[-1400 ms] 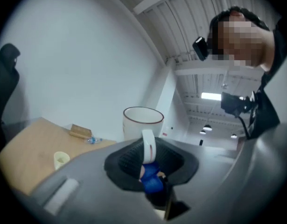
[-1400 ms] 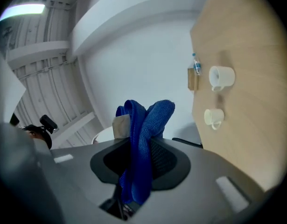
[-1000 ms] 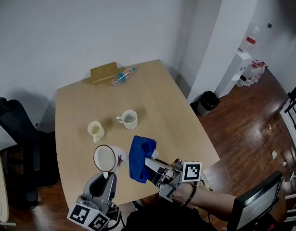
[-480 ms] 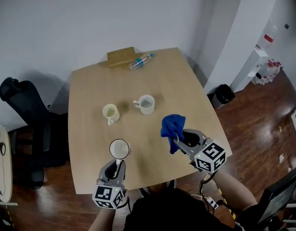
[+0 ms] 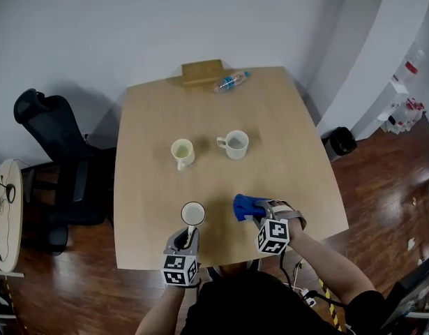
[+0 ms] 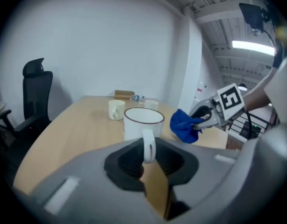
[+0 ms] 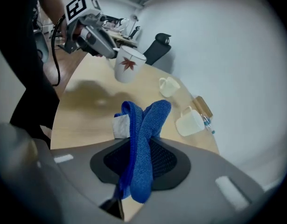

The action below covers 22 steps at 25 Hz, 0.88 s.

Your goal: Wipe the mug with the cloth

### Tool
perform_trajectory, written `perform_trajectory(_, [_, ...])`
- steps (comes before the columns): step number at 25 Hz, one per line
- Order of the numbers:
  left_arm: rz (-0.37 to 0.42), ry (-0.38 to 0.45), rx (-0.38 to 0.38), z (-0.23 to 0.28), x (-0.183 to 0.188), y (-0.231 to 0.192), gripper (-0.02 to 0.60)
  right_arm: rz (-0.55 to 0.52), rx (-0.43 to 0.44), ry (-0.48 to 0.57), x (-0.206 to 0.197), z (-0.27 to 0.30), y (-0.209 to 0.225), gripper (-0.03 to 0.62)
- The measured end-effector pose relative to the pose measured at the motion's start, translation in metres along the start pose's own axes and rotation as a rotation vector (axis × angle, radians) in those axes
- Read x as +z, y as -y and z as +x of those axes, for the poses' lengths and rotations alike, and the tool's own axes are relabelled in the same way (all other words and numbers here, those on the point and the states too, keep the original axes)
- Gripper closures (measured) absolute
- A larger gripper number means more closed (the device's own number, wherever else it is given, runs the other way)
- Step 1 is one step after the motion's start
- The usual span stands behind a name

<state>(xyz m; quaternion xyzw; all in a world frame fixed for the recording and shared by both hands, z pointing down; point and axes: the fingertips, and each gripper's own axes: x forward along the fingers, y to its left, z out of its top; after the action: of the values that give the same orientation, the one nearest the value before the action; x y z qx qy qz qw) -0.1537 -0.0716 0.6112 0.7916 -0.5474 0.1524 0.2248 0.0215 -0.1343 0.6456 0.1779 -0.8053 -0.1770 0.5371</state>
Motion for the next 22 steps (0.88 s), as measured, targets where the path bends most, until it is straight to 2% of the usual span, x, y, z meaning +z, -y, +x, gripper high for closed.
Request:
perform_trajectory(5, [-0.057,0.008,0.008,0.004,-0.02,-0.011,0.515,-0.13,0.069,-0.068,-0.006,0.026,-0.03,0.484])
perform_trajectory(9, [-0.035,-0.026,0.017,0.006,-0.038,-0.019,0.515,-0.224,0.09,-0.111,-0.015,0.042,-0.049,0.479])
perform_trajectory(13, [-0.034,-0.044,0.024,0.006,-0.052,-0.023,0.514,-0.24,0.101,-0.093,-0.018,0.044,-0.056,0.467])
perform_trajectory(16, [-0.04,-0.052,0.031,0.005,-0.057,-0.023,0.514,-0.195,0.14,-0.068,-0.021,0.045,-0.063,0.438])
perform_trajectory(18, [-0.04,-0.065,0.017,0.006,-0.061,-0.018,0.509,-0.131,0.158,-0.055,-0.02,0.041,-0.064,0.385])
perform_trajectory(20, [-0.04,-0.075,-0.01,0.005,-0.062,-0.012,0.465,-0.05,0.161,-0.036,-0.018,0.034,-0.061,0.344])
perform_trajectory(22, [-0.045,-0.085,-0.04,0.005,-0.062,-0.005,0.417,0.035,0.134,-0.01,-0.015,0.022,-0.052,0.342])
